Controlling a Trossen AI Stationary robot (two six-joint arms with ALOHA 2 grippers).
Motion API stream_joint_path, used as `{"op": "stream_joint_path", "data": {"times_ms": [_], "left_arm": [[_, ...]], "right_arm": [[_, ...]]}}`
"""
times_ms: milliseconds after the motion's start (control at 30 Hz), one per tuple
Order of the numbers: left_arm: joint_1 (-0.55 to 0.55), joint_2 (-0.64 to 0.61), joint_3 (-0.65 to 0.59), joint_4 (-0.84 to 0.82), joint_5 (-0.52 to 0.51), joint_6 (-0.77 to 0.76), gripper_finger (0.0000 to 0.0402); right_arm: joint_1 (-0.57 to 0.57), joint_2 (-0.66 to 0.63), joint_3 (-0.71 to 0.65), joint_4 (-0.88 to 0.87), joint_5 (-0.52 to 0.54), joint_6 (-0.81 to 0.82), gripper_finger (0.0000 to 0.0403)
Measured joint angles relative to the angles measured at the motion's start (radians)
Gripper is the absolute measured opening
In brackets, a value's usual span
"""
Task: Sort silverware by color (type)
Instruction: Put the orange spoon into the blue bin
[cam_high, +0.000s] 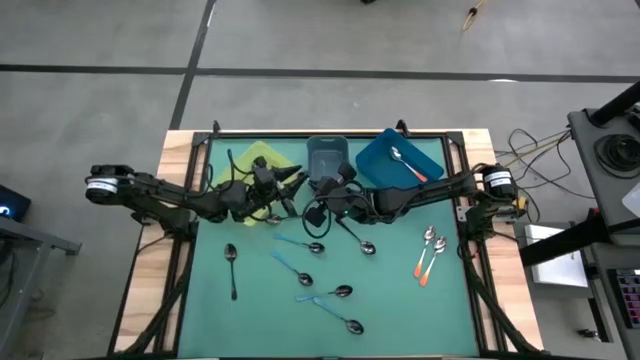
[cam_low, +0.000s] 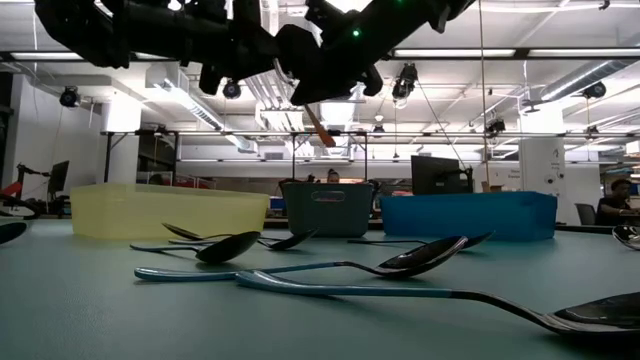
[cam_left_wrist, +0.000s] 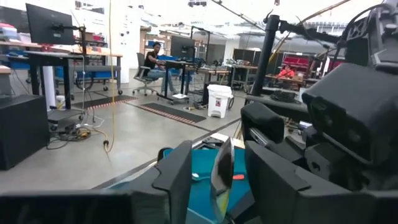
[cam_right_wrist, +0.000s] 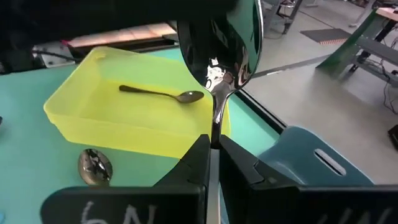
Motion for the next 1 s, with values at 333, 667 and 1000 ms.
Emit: {"op": "stream_joint_path", "data": {"times_ms": [333, 667, 1000], "left_arm": [[0.000, -0.150, -0.001, -0.080, 0.001, 0.164, 0.0146], [0.002, -0.296, -0.001, -0.220, -0.007, 0.314, 0.0146], [0.003, -0.357, -0.002, -0.333, -0.008, 0.358, 0.0146]], "right_arm": [[-0.069, -0.051, 0.113, -0.457, -0.167, 0.127, 0.0013], [-0.256, -0.051, 0.213, -0.767, -0.578, 0.172, 0.0012], [-0.478, -0.051, 0.234, -1.061, -0.835, 0.165, 0.0012]]}}
